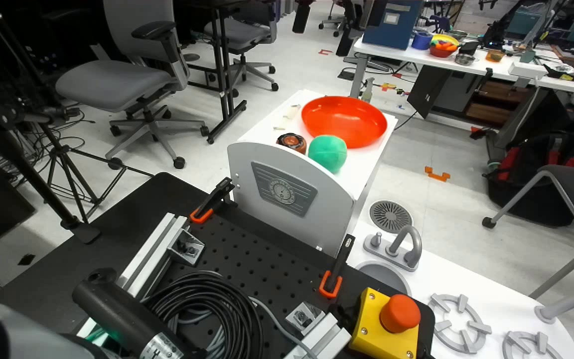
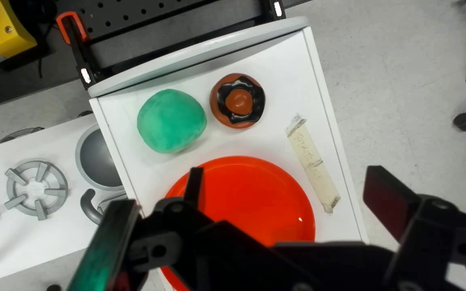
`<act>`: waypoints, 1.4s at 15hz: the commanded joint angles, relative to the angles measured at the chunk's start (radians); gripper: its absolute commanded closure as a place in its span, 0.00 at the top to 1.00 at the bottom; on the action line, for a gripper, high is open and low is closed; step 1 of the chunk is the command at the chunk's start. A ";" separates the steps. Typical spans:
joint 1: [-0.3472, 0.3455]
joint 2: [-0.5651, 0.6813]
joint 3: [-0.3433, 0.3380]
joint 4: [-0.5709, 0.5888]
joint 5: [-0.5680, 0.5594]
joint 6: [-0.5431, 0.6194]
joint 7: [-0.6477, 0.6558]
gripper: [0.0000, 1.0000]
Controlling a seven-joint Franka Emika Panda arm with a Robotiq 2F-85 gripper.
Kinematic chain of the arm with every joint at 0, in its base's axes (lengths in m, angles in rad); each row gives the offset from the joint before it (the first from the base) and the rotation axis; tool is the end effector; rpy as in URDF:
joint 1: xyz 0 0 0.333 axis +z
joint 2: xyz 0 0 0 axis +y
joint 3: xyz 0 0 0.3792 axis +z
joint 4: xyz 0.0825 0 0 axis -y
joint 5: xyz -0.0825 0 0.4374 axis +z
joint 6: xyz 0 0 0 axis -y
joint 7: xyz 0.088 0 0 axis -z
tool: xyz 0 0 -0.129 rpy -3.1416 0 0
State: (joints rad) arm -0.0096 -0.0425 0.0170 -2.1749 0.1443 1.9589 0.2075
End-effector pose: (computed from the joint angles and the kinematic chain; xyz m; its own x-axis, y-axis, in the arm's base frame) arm 0.5452 0.0165 0.4107 0.9479 -0.2503 -0.1971 -0.2703 -0.9593 -0.0822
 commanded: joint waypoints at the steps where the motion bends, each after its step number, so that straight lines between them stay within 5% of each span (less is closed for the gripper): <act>1: 0.010 0.001 0.006 0.002 -0.043 -0.022 0.048 1.00; 21: 0.059 0.010 0.053 0.023 -0.133 -0.134 0.233 1.00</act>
State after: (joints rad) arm 0.0425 -0.0399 0.0651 -2.1752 0.0266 1.8570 0.4155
